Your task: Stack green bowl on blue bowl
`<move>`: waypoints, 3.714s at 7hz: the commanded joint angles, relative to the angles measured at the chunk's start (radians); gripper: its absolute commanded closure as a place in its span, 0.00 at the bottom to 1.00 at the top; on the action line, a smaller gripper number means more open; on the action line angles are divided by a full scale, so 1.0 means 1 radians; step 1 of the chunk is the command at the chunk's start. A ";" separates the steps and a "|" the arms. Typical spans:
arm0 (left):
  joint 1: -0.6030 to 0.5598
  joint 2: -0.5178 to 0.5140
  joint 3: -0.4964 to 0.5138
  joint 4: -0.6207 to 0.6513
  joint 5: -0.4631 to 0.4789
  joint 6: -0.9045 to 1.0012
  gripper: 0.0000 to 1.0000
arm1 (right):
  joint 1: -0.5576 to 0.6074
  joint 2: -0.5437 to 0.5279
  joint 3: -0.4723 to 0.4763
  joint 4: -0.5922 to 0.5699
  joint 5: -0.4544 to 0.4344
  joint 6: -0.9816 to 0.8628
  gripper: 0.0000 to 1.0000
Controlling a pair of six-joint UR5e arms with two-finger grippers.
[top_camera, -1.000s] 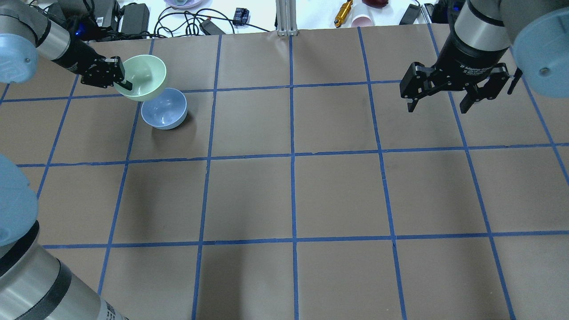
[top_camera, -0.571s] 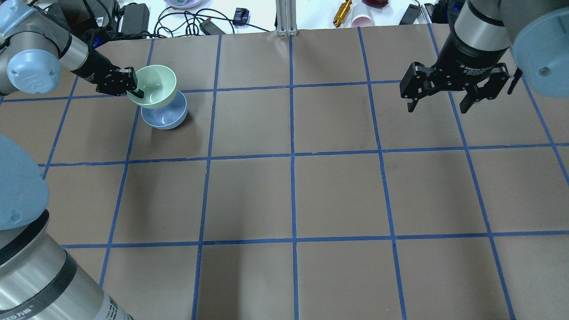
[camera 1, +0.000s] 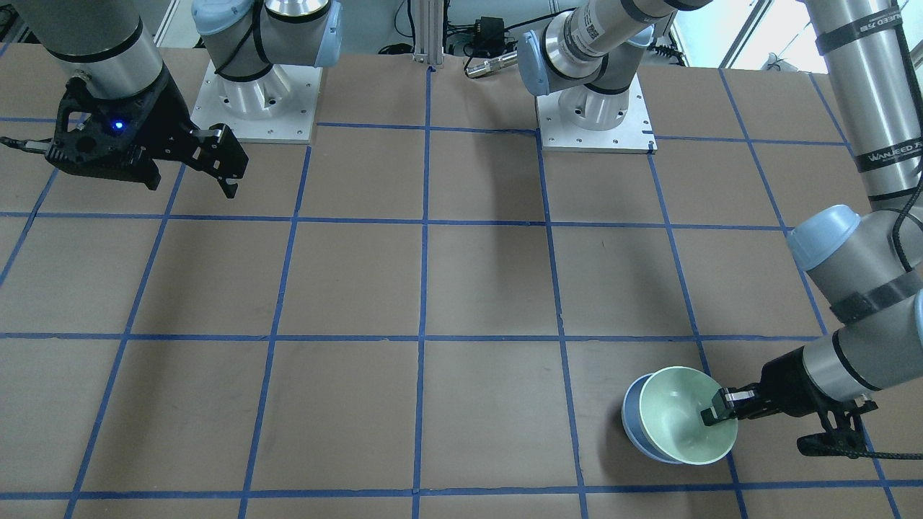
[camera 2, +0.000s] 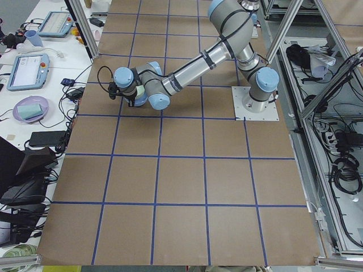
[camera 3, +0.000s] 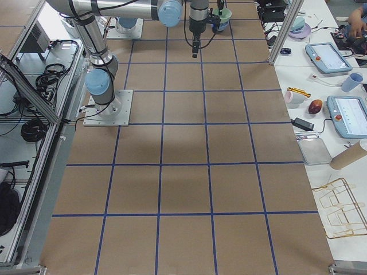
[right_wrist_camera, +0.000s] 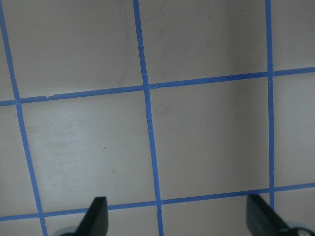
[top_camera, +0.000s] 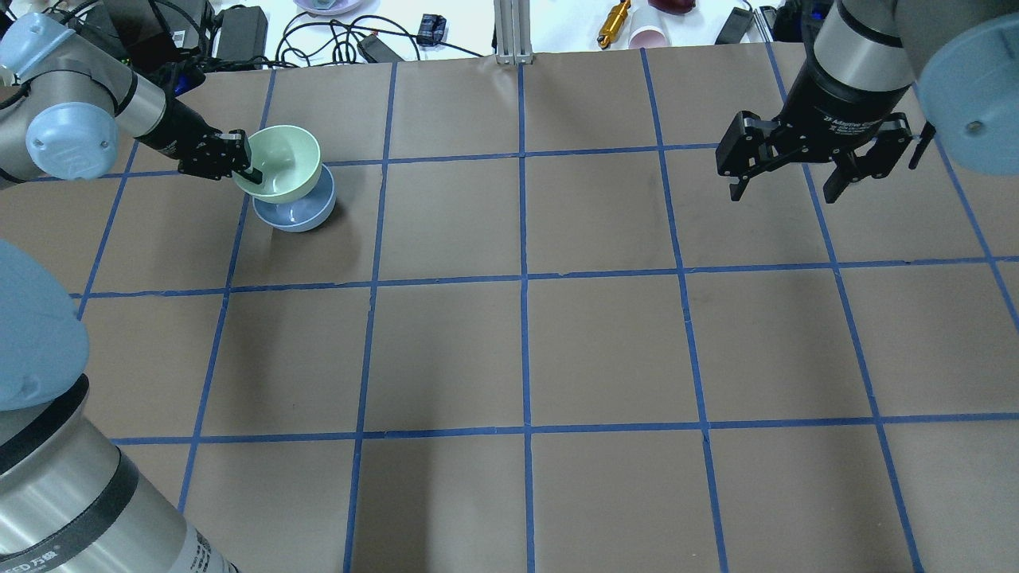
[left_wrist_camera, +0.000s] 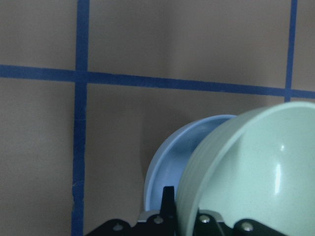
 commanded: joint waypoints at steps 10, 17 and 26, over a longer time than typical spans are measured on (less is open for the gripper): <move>-0.179 0.278 0.020 -0.255 0.182 -0.190 0.00 | 0.000 0.000 0.000 0.000 0.000 0.000 0.00; -0.374 0.568 -0.021 -0.429 0.332 -0.263 0.00 | 0.000 0.000 0.000 0.000 0.000 0.000 0.00; -0.371 0.635 -0.086 -0.468 0.337 -0.242 0.00 | 0.000 0.000 0.000 0.000 0.000 0.000 0.00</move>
